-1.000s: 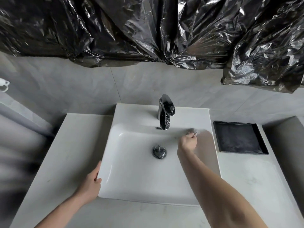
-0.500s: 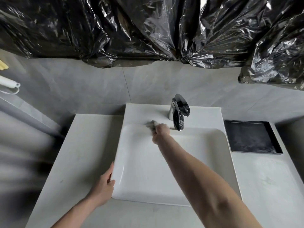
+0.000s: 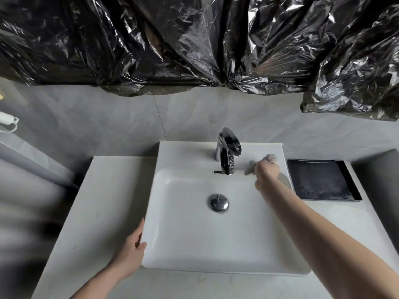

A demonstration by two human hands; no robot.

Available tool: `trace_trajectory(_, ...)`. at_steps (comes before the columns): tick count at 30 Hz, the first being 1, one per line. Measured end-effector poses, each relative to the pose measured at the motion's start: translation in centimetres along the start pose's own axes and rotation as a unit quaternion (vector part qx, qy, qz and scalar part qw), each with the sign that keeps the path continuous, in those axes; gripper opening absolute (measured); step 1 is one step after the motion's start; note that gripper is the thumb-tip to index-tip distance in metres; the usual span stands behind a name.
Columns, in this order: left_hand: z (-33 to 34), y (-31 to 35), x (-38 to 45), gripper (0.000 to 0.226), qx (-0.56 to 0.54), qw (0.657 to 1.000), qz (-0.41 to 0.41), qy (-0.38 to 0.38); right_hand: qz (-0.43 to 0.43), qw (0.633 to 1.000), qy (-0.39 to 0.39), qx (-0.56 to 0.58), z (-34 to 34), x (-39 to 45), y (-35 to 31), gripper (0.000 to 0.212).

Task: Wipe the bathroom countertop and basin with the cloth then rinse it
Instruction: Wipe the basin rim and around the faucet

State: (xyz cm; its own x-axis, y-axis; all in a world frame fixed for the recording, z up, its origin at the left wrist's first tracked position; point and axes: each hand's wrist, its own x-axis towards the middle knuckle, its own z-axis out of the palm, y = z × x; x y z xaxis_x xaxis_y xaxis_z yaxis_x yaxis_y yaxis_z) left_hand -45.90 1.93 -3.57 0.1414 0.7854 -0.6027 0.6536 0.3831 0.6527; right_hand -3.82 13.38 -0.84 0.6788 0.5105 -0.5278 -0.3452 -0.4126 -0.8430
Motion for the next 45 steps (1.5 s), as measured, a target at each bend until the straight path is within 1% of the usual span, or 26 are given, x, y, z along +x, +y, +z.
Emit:
trace_trajectory(1, 0.1, 0.0, 0.0, 0.073, 0.0, 1.0, 0.002, 0.001, -0.063, 0.997, 0.015, -0.033, 0.6, 0.1, 0.5, 0.03)
trace_trajectory(2, 0.1, 0.1, 0.1, 0.072, 0.001, 1.0, 0.001, 0.004, -0.153, 0.982, 0.019, -0.105, 1.2, 0.5, 0.9, 0.03)
trace_trajectory(3, 0.2, 0.0, 0.2, 0.072, 0.002, 1.0, -0.001, 0.006, -0.24, 0.954, -0.003, -0.181, 1.5, 1.0, 1.2, 0.031)
trace_trajectory(4, 0.2, -0.1, 0.3, 0.072, 0.003, 1.0, -0.002, 0.008, -0.309, 0.916, -0.035, -0.253, 1.8, 1.7, 1.3, 0.031)
trace_trajectory(5, 0.3, -0.2, 0.4, 0.073, 0.004, 1.0, -0.006, 0.01, -0.351, 0.877, -0.066, -0.32, 2.0, 2.2, 1.5, 0.031)
trace_trajectory(7, 0.3, -0.4, 0.6, 0.072, 0.002, 1.0, -0.01, 0.014, -0.391, 0.8, -0.124, -0.439, 2.3, 2.9, 2.2, 0.031)
trace_trajectory(8, 0.3, -0.5, 0.6, 0.072, -0.001, 1.0, -0.008, 0.016, -0.392, 0.76, -0.149, -0.497, 2.3, 3.1, 2.9, 0.036)
trace_trajectory(9, 0.4, -0.5, 0.7, 0.072, -0.004, 1.0, -0.008, 0.018, -0.394, 0.723, -0.171, -0.542, 2.1, 3.3, 3.7, 0.045)
trace_trajectory(10, 0.5, -0.6, 0.8, 0.072, -0.004, 1.0, -0.011, 0.02, -0.402, 0.696, -0.184, -0.567, 1.7, 3.7, 4.3, 0.054)
trace_trajectory(11, 0.5, -0.6, 0.8, 0.072, 0.0, 1.0, -0.016, 0.022, -0.401, 0.687, -0.191, -0.575, 1.1, 4.1, 4.5, 0.059)
trace_trajectory(12, 0.5, -0.7, 0.8, 0.072, 0.003, 0.999, -0.02, 0.026, -0.399, 0.691, -0.184, -0.574, 0.3, 4.8, 4.5, 0.06)
trace_trajectory(15, 0.6, -0.7, 0.8, 0.071, 0.004, 0.999, -0.023, 0.032, -0.362, 0.739, -0.108, -0.557, -2.4, 7.5, 3.1, 0.057)
trace_trajectory(16, 0.6, -0.7, 0.8, 0.072, 0.006, 0.999, -0.023, 0.032, -0.348, 0.749, -0.087, -0.556, -3.4, 8.3, 2.4, 0.055)
trace_trajectory(18, 0.5, -0.9, 0.8, 0.073, 0.008, 0.999, -0.024, 0.03, -0.338, 0.757, -0.073, -0.555, -5.7, 9.5, 1.5, 0.053)
trace_trajectory(19, 0.5, -1.0, 0.9, 0.073, 0.01, 0.999, -0.023, 0.029, -0.326, 0.768, -0.073, -0.546, -6.7, 9.5, 1.3, 0.05)
trace_trajectory(21, 0.4, -1.0, 0.9, 0.072, 0.012, 0.999, -0.022, 0.033, -0.294, 0.804, -0.052, -0.514, -8.4, 8.2, 1.3, 0.034)
trace_trajectory(23, 0.5, -0.7, 0.8, 0.072, 0.011, 0.999, -0.019, 0.037, -0.29, 0.826, -0.022, -0.483, -10.0, 6.1, 2.7, 0.022)
trace_trajectory(26, 0.6, -0.1, 0.5, 0.072, 0.008, 0.999, -0.007, 0.035, -0.32, 0.838, -0.026, -0.442, -12.5, 2.5, 5.5, 0.018)
trace_trajectory(28, 0.6, 0.2, 0.3, 0.072, 0.011, 0.999, -0.005, 0.031, -0.321, 0.842, -0.029, -0.432, -13.8, 1.1, 6.9, 0.021)
trace_trajectory(30, 0.5, 0.2, 0.2, 0.074, 0.015, 1.0, -0.002, 0.028, -0.303, 0.837, -0.018, -0.455, -14.9, 0.1, 7.9, 0.028)
trace_trajectory(32, 0.3, 0.1, 0.3, 0.076, 0.02, 0.999, 0.004, 0.024, -0.284, 0.821, -0.008, -0.495, -16.0, -0.9, 8.7, 0.034)
trace_trajectory(35, 0.3, 0.1, 0.2, 0.076, 0.024, 0.999, 0.009, 0.022, -0.246, 0.799, 0.0, -0.549, -17.7, -2.4, 9.7, 0.029)
trace_trajectory(37, 0.3, 0.2, 0.1, 0.075, 0.023, 1.0, 0.008, 0.02, -0.225, 0.783, -0.007, -0.58, -18.7, -3.3, 10.0, 0.031)
trace_trajectory(41, 0.4, -0.2, 0.4, 0.076, 0.025, 0.999, 0.015, 0.02, -0.174, 0.739, -0.028, -0.65, -20.1, -5.6, 9.6, 0.029)
trace_trajectory(45, 0.5, -0.6, 0.7, 0.075, 0.031, 0.999, 0.016, 0.032, -0.143, 0.717, -0.055, -0.68, -21.7, -9.2, 10.0, 0.03)
